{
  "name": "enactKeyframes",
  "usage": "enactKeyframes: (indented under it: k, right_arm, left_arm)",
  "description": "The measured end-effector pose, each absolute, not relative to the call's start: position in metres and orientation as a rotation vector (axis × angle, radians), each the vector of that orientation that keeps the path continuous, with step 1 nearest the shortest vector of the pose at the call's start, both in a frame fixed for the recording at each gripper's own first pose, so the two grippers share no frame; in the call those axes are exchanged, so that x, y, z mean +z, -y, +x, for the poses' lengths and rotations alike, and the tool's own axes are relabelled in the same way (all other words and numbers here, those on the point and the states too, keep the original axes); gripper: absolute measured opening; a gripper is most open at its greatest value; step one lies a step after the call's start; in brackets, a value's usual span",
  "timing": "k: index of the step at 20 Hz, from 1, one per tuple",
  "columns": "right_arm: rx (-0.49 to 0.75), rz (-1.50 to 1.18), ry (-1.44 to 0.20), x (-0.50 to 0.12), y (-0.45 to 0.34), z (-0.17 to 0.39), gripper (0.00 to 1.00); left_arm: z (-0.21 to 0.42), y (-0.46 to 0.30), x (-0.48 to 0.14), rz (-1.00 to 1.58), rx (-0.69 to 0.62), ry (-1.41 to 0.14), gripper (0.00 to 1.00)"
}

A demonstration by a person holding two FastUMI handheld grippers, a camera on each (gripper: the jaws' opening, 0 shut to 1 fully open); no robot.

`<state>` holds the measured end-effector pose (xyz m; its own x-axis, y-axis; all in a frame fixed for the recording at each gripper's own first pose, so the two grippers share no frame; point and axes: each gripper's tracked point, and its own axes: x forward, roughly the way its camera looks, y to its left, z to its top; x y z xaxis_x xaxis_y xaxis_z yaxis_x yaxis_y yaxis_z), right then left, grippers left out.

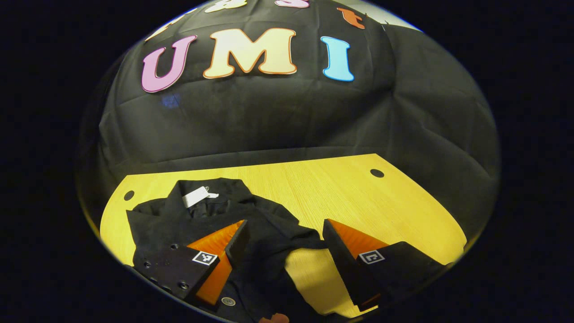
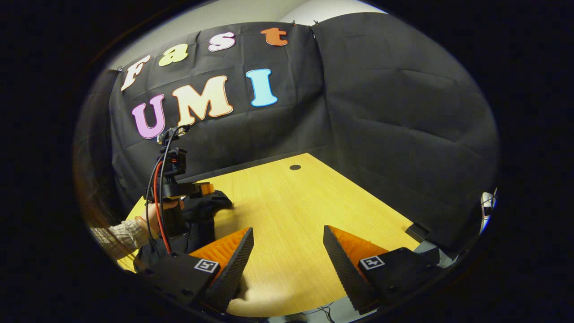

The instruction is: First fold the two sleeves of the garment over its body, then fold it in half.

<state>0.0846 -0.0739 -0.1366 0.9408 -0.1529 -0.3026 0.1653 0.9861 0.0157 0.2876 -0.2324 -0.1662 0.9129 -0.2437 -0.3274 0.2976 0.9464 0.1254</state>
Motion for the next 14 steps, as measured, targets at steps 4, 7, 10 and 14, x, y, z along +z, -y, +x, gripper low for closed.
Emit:
enactKeyframes:
  k: [4,7,10,14]
  right_arm:
    - [-0.106,0.033,-0.303,-0.136,0.065,0.086,0.98]
    - [-0.043,0.028,-0.292,-0.135,0.053,0.089,0.98]
    - [0.035,-0.015,-0.312,-0.15,0.039,0.094,0.98]
    - [0.181,-0.073,-0.356,-0.176,0.005,0.095,0.98]
  left_arm:
    - [0.262,0.191,-0.122,0.129,-0.218,-0.223,0.98]
    - [0.237,0.147,-0.08,0.125,-0.157,-0.111,0.97]
    - [0.203,0.096,-0.063,0.12,-0.087,-0.061,0.97]
    - [0.158,0.028,-0.062,0.093,0.035,0.02,0.98]
